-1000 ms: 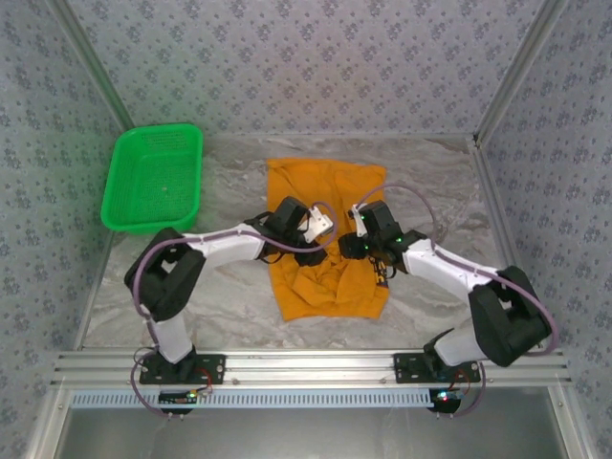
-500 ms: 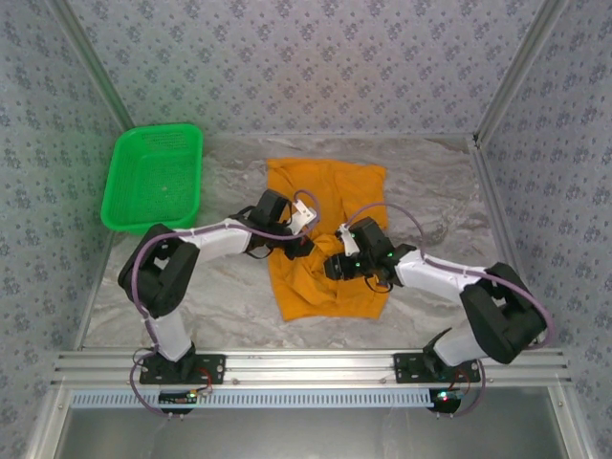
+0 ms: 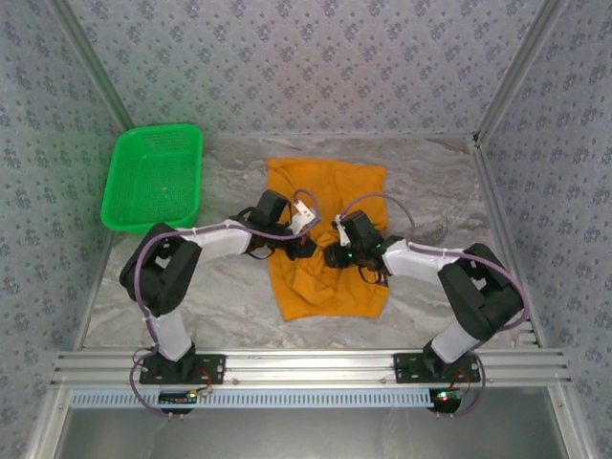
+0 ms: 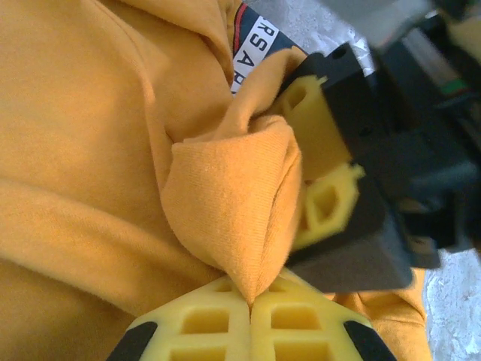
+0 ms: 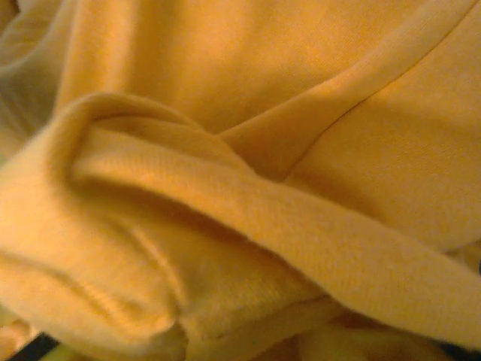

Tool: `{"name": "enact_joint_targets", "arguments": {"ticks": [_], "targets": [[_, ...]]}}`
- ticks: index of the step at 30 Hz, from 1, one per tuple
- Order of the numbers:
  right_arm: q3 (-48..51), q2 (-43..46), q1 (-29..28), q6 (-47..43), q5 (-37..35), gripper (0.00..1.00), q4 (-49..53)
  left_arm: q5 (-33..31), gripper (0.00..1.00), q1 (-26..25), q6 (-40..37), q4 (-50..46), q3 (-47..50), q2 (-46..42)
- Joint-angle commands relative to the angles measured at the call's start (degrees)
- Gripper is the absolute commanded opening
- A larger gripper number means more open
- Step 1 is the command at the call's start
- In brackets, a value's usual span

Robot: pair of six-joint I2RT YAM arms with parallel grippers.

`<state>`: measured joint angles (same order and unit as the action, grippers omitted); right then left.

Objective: Fold the inside-out t-shirt

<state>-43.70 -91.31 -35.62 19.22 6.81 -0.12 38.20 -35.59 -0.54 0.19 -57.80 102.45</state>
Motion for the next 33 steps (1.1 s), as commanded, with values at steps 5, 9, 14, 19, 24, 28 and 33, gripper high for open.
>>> {"name": "enact_joint_targets", "arguments": {"ticks": [5, 9, 14, 19, 24, 28, 33], "targets": [[-2.9, 3.4, -0.9, -3.2, 3.2, 0.04, 4.5, 1.8, 0.10, 1.3, 2.4, 2.1, 0.7, 0.0], [-3.2, 12.6, -2.1, -8.1, 14.9, 0.03, 11.7, -1.7, 0.13, 1.4, 2.8, 1.0, 1.3, -1.7], [-9.2, 11.9, -4.2, -16.0, 35.4, 0.09, 23.0, -5.6, 0.12, 1.3, 3.9, 1.3, 1.4, -0.8], [-13.2, 2.7, -4.4, -14.1, 39.4, 0.20, 19.3, -5.8, 0.21, 1.1, 5.7, 6.0, 2.8, -0.6], [-11.9, 1.2, -1.7, -10.7, 38.8, 0.34, 16.1, -6.2, 0.37, 2.3, 6.0, 5.6, 8.1, -6.7], [-6.0, 4.8, 3.7, -8.4, 26.5, 0.28, 16.3, -4.3, 0.39, 3.1, 5.3, 3.4, 13.4, -13.6], [0.5, 8.1, 7.3, -6.5, 17.4, 0.21, 14.1, -2.8, 0.41, -0.3, 6.3, 5.3, 17.3, -17.5]]}}
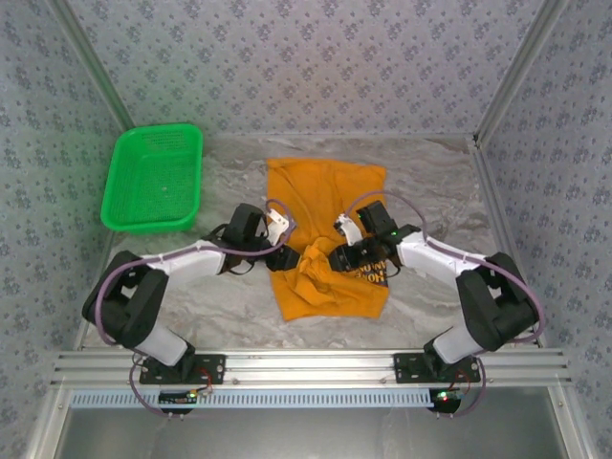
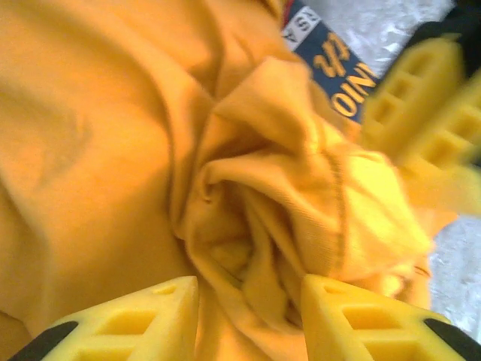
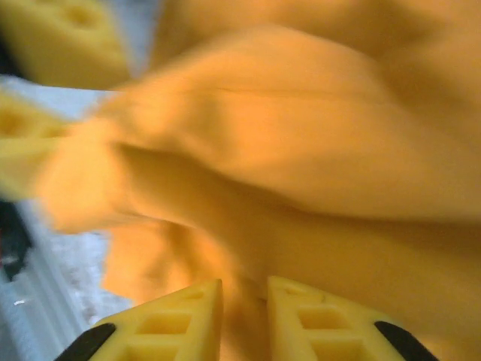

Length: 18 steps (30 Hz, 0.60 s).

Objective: Fold the inside-out t-shirt

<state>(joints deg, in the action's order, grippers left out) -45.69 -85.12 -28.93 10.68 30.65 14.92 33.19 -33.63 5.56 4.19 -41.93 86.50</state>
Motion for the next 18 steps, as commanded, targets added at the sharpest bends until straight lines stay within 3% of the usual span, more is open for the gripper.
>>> {"name": "enact_joint_targets", "arguments": {"ticks": [1, 4, 6, 10, 14, 18], "targets": [[3.3, 2.2, 1.1, 2.6, -6.9, 0.20, -1.8, 2.1, 0.41, -3.7, -0.6, 1.6, 1.3, -1.5], [4.6, 3.4, 1.6, 3.0, -5.6, 0.23, -3.7, -0.1, 0.41, -7.1, -2.6, 1.6, 0.2, -0.5], [5.5, 5.7, 1.0, 1.5, -3.1, 0.33, -4.4, -1.9, 0.42, -7.4, -2.2, 2.4, 0.4, 0.1], [8.2, 13.3, -3.5, -2.1, -7.7, 0.47, -3.2, -4.6, 0.41, -7.4, -2.8, 0.9, 0.0, 0.3], [11.9, 18.8, -10.1, -4.3, -14.0, 0.50, -5.3, -2.7, 0.42, -7.3, -3.2, -1.1, 0.5, -1.0], [13.1, 17.2, -15.8, -4.2, -16.4, 0.49, -9.6, -0.7, 0.43, -7.4, -2.4, -2.7, 3.4, -5.8]]}}
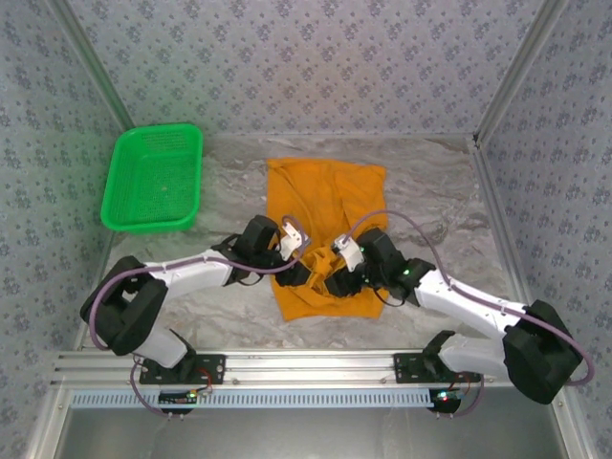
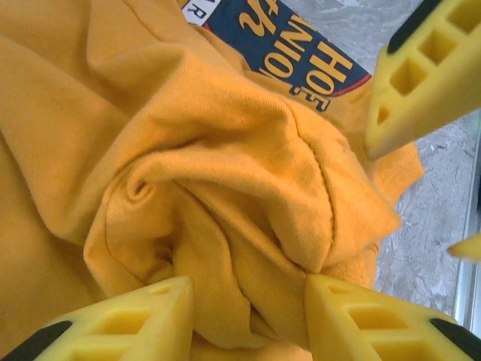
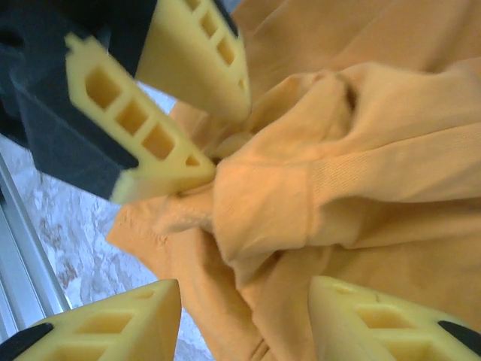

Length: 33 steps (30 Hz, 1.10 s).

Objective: Fold the inside-out t-shirt

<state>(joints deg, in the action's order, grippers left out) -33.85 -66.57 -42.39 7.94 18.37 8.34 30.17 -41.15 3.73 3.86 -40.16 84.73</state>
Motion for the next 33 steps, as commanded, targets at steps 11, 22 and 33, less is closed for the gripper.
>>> {"name": "enact_joint_targets", "arguments": {"ticks": [11, 22, 33], "targets": [[-1.0, -11.6, -5.8, 0.5, -14.9, 0.00, -10.0, -1.7, 0.55, -3.5, -2.3, 4.6, 4.4, -4.7], [0.7, -2.9, 2.3, 1.7, -24.6, 0.00, -3.2, 5.2, 0.00, -1.4, -7.3, -2.1, -5.6, -5.1], [-2.5, -5.3, 12.6, 0.4, -26.3, 0.23, -5.3, 21.8, 0.00, -2.2, -7.7, -9.5, -6.9, -5.1]]}}
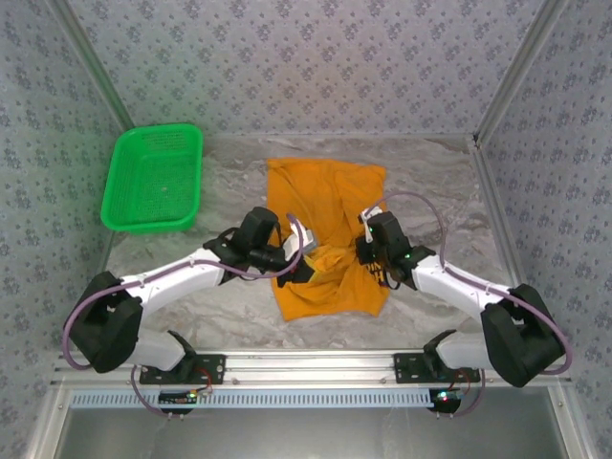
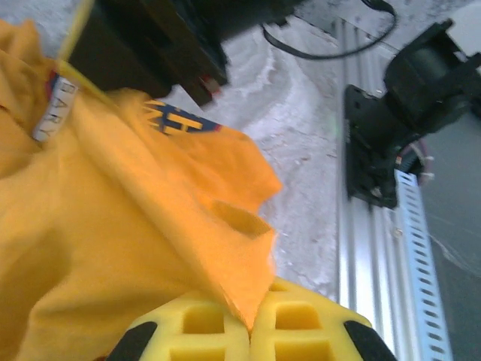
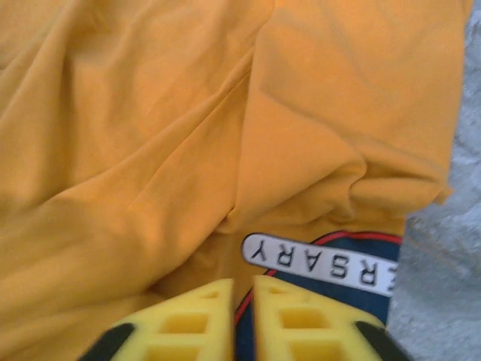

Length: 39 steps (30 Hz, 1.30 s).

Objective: Fold the inside-out t-shirt

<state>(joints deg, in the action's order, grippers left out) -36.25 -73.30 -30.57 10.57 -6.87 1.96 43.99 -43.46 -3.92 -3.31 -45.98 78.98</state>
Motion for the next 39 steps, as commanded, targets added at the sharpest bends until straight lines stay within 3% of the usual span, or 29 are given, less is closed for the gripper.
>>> {"name": "enact_joint_targets", "arguments": {"ticks": [1, 3, 4, 7, 9, 12, 17, 22, 33, 34, 36, 39], "targets": [[1.3, 4.0, -0.4, -2.7, -1.5, 0.25, -0.2, 8.1, 0.00, 0.3, 0.5, -2.2, -1.1, 0.8], [8.3, 12.5, -4.4, -2.8, -8.7, 0.33, -7.0, 8.5, 0.00, 0.9, 1.1, -1.4, -1.1, 1.1], [11.8, 16.3, -5.0, -2.5, -8.7, 0.35, -10.1, 8.7, 0.00, 1.2, 1.0, -1.1, -1.0, 1.2], [17.8, 24.5, -4.9, -14.1, 6.6, 0.35, -16.0, 9.8, 0.00, 2.6, 1.0, -0.8, -0.6, 2.0], [17.0, 26.9, -8.3, -28.4, 15.2, 0.38, -10.5, 10.6, 0.00, 3.6, 1.7, -0.6, -0.7, 3.0], [15.0, 28.2, -12.4, -40.9, 19.4, 0.41, -5.1, 12.6, 0.00, 4.3, 3.5, -1.1, -2.2, 5.1], [15.5, 27.0, -14.5, -47.6, 25.6, 0.43, -11.2, 13.4, 0.00, 4.5, 4.3, -2.1, -3.6, 6.8], [14.6, 23.2, -15.9, -52.3, 25.7, 0.42, -10.8, 12.5, 0.02, 4.7, 6.1, -1.8, -4.0, 6.4], [15.4, 14.8, -17.6, -52.4, 14.8, 0.37, -19.9, 14.9, 0.05, 5.5, 7.8, -0.9, -3.7, 5.8], [15.3, 14.4, -17.6, -52.7, 14.5, 0.34, -19.7, 14.8, 0.05, 5.7, 8.0, -0.8, -3.7, 5.7], [15.0, 13.9, -17.6, -54.0, 15.3, 0.14, -18.7, 14.1, 0.05, 6.4, 9.5, 0.1, -3.9, 5.4], [14.1, 13.4, -17.7, -56.2, 17.5, 0.05, -15.8, 11.8, 0.02, 7.7, 13.6, 3.0, -4.0, 4.9]]}}
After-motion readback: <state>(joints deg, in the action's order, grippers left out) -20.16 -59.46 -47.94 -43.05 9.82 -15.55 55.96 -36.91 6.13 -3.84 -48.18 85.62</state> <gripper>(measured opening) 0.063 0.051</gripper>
